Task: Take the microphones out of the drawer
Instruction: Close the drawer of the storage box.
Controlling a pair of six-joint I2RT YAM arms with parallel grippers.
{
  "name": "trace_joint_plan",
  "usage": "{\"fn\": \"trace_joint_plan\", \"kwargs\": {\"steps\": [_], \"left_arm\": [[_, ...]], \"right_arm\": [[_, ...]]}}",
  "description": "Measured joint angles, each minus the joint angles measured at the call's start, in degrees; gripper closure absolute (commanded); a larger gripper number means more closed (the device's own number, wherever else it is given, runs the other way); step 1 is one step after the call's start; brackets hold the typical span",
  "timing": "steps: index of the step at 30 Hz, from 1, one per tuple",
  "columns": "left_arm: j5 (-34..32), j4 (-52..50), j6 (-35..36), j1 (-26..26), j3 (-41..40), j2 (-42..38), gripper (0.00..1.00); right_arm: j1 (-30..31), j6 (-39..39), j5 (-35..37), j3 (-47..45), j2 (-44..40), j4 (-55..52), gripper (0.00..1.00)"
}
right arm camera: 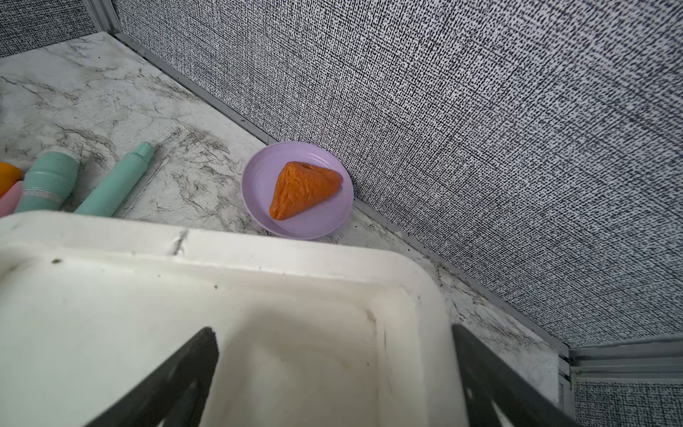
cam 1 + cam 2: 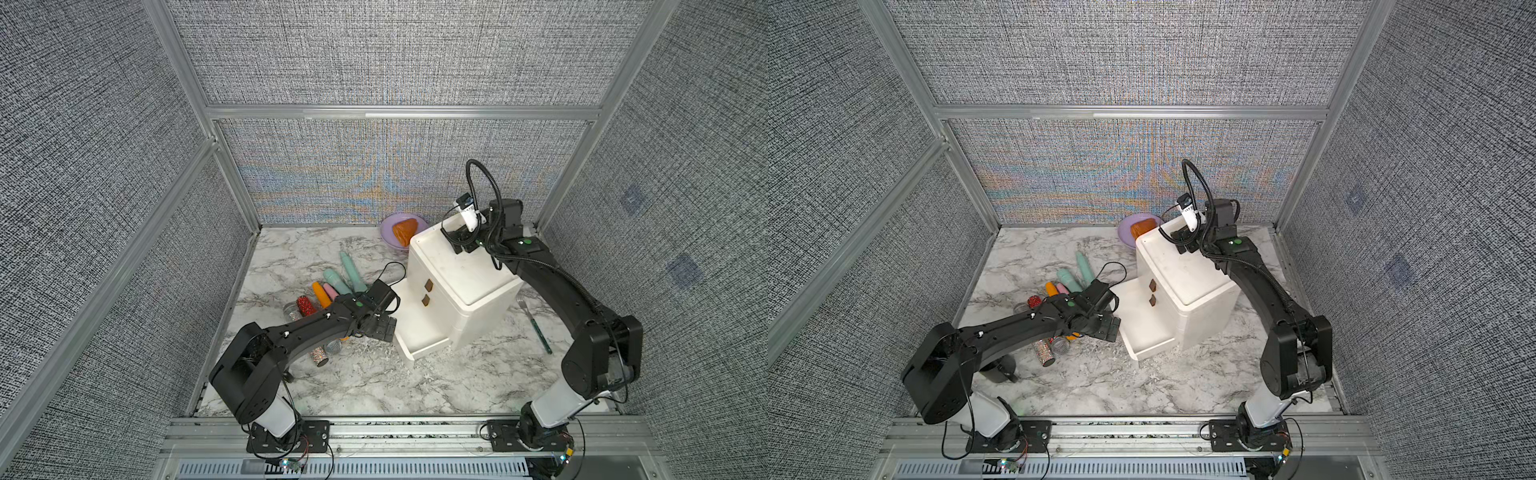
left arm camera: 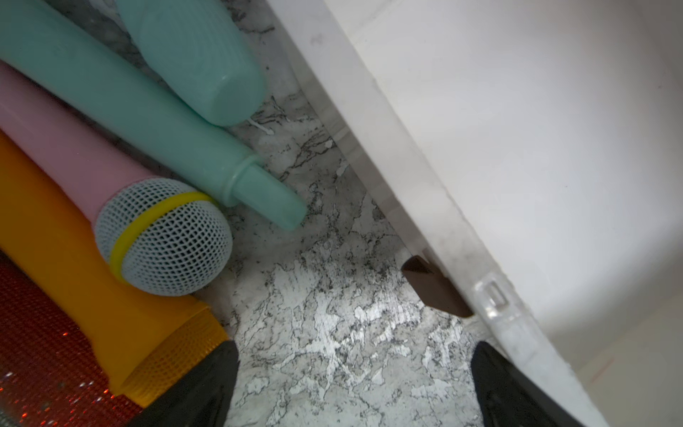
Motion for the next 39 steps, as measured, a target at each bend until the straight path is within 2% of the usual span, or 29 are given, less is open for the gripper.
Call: {"fn": "trace_joint_plan", "kwargs": {"steps": [11, 39], "left_arm": [[1.5, 5.2, -2.8, -1.0, -2.3, -0.1, 0.00], [2.3, 13.4, -3.3, -3.3, 1.8, 6.5, 0.00]], "right_arm": [[0.0, -0.1, 0.0, -0.1, -0.1, 0.1, 0.02], [0.0, -0.3, 0.0, -0.2, -0.1, 0.2, 0.02]]}}
